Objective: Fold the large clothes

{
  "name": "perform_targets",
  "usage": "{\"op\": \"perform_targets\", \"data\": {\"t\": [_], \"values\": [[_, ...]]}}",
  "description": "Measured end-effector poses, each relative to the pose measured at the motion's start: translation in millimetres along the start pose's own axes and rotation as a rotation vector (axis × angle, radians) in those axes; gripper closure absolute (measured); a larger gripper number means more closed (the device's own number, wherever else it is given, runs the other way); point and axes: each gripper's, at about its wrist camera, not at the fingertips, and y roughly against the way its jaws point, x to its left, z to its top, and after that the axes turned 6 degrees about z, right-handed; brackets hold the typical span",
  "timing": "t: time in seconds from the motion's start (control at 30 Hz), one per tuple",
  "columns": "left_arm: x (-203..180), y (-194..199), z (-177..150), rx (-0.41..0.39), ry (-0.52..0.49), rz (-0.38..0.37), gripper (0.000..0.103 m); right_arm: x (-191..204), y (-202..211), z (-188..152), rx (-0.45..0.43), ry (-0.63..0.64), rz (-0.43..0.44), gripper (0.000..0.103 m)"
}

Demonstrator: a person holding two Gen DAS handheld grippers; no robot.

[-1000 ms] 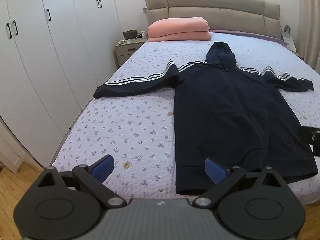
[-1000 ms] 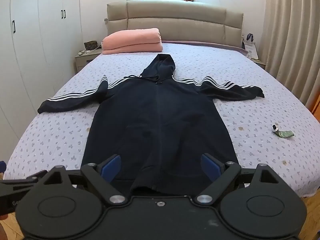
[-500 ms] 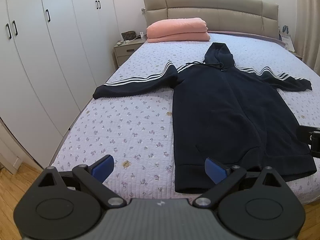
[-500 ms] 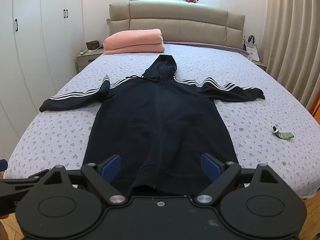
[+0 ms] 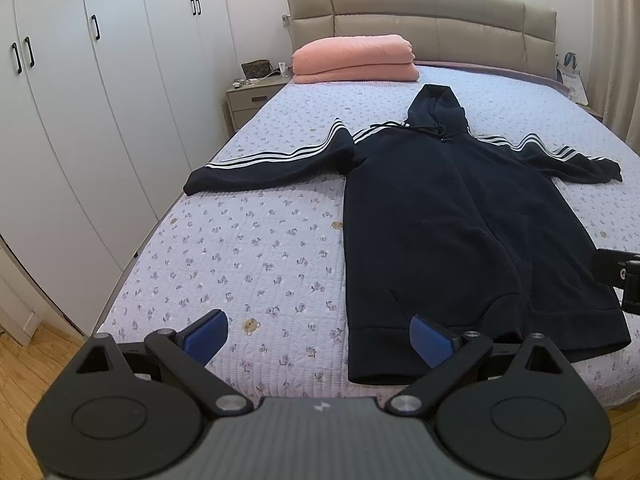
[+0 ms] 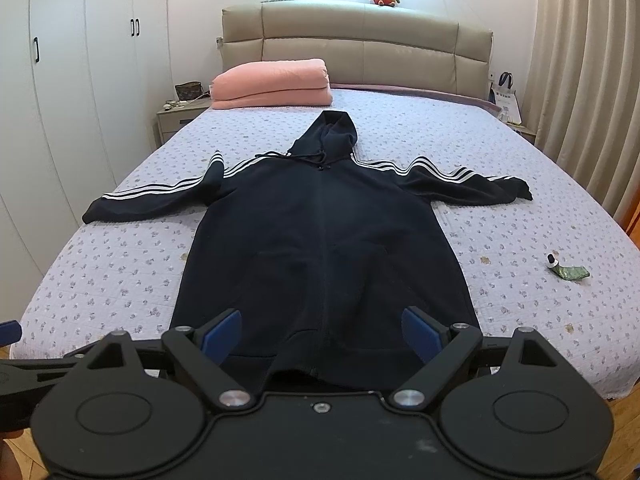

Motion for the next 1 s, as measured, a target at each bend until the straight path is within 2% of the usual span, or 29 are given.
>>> {"op": "perform_targets", "data": {"t": [0.43, 1.0], "values": [[3.5, 5.8, -2.4, -0.023, 0.005, -0.011, 0.004, -1.8, 10.4, 1.9, -0.019, -0.003, 0.004, 0.0], [14.7, 50.7, -7.9, -0.111, 0.032, -0.015, 0.004, 2.0, 54.4, -1.5, -0.109, 0.008, 0.013, 0.0]]}}
